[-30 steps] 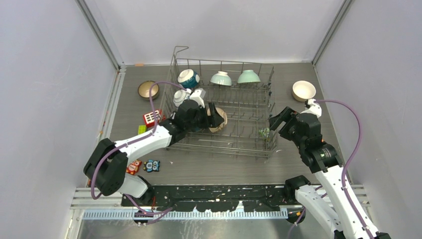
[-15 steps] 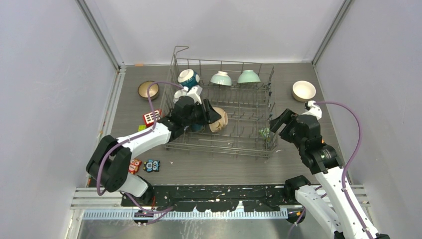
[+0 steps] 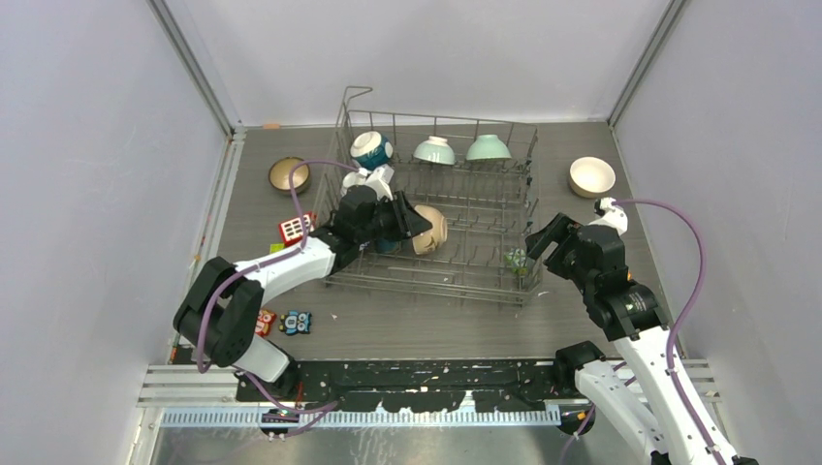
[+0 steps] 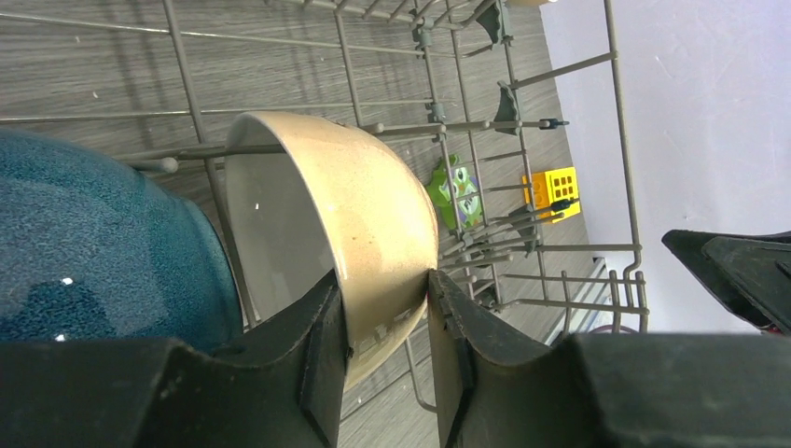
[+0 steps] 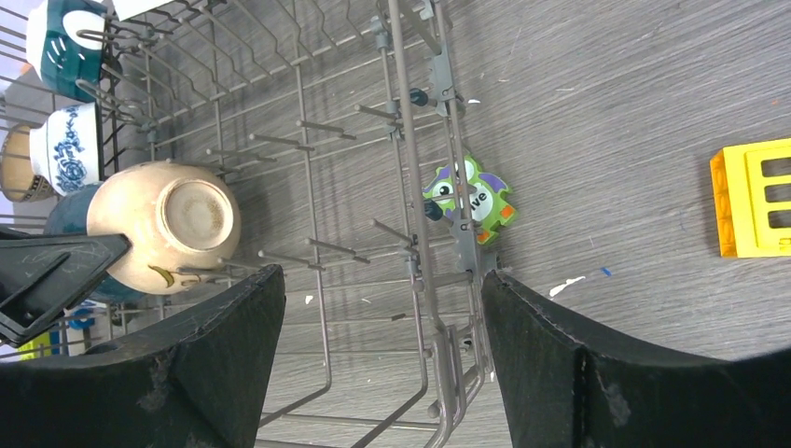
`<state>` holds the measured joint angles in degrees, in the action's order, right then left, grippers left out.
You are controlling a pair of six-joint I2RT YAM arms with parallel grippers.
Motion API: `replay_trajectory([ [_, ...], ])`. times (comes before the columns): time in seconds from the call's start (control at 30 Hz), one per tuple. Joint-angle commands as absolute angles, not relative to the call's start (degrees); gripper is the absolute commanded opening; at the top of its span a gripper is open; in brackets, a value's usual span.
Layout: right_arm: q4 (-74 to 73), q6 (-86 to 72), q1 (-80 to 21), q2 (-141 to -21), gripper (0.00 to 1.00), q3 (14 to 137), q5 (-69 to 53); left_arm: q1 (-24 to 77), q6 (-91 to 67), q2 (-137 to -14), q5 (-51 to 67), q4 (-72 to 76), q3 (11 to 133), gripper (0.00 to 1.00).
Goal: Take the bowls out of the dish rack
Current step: Pick up the bowl from the dish rack.
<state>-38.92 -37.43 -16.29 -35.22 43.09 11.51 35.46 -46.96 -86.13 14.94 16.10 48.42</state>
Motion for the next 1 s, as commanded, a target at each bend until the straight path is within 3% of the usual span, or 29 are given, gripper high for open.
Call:
replay_trajectory([
  [0.0, -38.08, -37.47, -16.57, -34.6, 0.82, 43.17, 13.51, 36.43, -49.47, -87.64, 26.02, 30.08, 50.54, 0.3],
  [0.33, -42.67, -37.25, -16.57, -35.61, 0.87, 44.99, 20.76, 35.65, -49.75, -87.33, 28.76, 30.43, 51.04, 0.01],
  [0.63, -42.12, -39.01, -16.52, -39.02, 0.89, 43.69, 19.92, 35.24, -54.36, -88.46, 33.49, 37.83, 51.17, 0.0],
  [0.97, -39.32, -39.46, -16.37, -41.58, 0.84, 41.97, 17.21, 35.14, -55.45, -88.75, 35.11, 39.03, 52.58, 0.0],
])
